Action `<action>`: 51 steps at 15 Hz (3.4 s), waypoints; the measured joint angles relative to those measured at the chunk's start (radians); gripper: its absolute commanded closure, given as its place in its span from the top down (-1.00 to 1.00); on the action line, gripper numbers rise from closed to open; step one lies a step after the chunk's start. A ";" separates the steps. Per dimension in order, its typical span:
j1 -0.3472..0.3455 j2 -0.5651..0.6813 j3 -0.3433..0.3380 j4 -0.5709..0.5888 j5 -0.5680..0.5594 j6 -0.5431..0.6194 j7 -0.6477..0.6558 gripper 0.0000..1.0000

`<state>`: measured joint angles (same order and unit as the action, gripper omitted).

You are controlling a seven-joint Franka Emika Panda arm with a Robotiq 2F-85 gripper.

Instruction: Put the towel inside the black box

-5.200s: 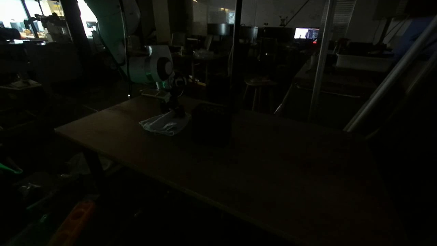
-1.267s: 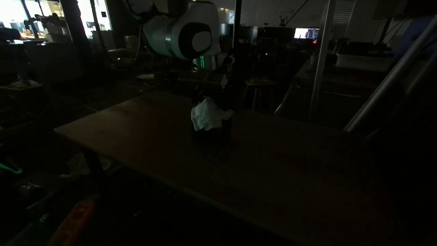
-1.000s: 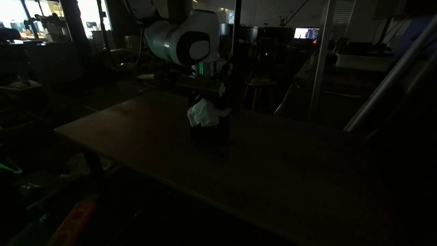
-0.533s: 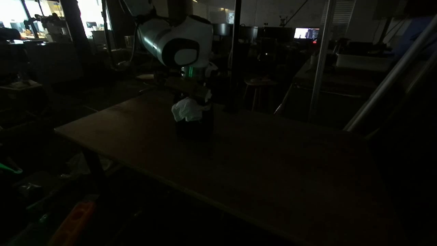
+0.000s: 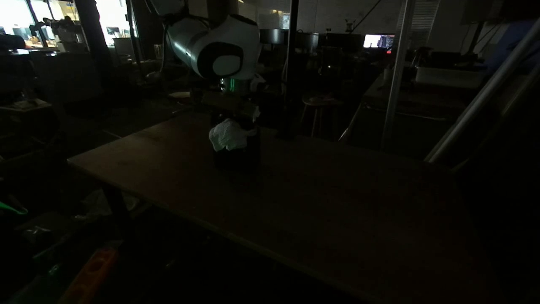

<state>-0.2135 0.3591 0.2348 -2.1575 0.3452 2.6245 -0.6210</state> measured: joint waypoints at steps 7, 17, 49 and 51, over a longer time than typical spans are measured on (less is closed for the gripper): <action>0.083 -0.110 -0.070 0.003 -0.172 -0.103 0.094 0.25; 0.152 -0.220 -0.128 0.003 -0.325 -0.184 0.191 -0.11; 0.187 0.038 -0.154 0.186 -0.420 -0.180 0.397 -0.77; 0.187 0.072 -0.156 0.220 -0.419 -0.180 0.403 -0.77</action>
<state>-0.0267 0.4312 0.0790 -1.9371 -0.0741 2.4446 -0.2176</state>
